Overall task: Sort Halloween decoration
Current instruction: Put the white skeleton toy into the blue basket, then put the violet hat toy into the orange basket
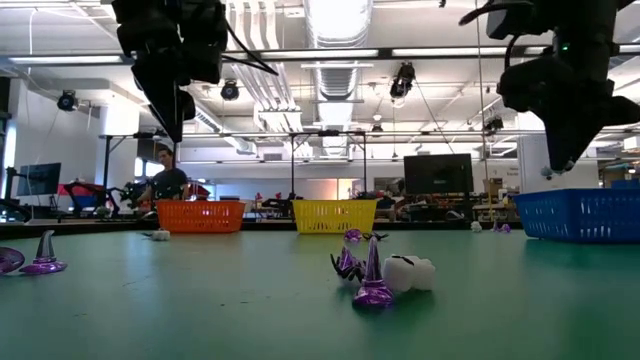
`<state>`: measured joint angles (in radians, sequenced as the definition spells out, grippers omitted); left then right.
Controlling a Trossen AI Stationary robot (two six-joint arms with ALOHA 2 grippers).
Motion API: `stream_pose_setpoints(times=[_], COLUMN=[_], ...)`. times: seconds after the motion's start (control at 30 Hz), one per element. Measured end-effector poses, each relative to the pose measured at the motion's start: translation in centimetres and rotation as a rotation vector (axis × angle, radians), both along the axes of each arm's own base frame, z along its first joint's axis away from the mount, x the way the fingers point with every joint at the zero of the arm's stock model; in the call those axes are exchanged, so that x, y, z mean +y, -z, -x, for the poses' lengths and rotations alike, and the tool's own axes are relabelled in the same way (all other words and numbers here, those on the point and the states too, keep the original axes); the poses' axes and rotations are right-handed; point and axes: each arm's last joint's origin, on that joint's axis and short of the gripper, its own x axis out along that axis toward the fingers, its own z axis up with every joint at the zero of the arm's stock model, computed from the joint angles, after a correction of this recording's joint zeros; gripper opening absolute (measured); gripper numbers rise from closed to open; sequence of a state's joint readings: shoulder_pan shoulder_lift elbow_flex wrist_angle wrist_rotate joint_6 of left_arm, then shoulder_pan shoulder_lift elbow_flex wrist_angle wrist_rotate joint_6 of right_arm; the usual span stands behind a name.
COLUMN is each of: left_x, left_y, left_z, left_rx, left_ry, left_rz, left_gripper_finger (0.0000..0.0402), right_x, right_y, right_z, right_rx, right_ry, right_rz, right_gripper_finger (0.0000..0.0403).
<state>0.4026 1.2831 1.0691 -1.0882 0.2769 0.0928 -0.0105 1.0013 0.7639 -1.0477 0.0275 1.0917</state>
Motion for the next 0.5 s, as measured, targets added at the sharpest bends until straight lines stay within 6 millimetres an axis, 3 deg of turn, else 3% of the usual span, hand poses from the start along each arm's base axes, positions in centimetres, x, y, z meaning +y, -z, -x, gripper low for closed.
stream_pose_setpoints(times=[0.5], left_x=[0.02], left_y=[0.01], left_z=[0.01], left_rx=[0.003], left_ry=[-0.003], left_rz=[-0.006], left_gripper_finger=[0.0185], right_x=[-0.07], right_y=[0.41], right_z=[0.68], right_rx=[0.117], right_ry=[0.065], right_rz=[0.014], right_gripper_finger=[0.0125])
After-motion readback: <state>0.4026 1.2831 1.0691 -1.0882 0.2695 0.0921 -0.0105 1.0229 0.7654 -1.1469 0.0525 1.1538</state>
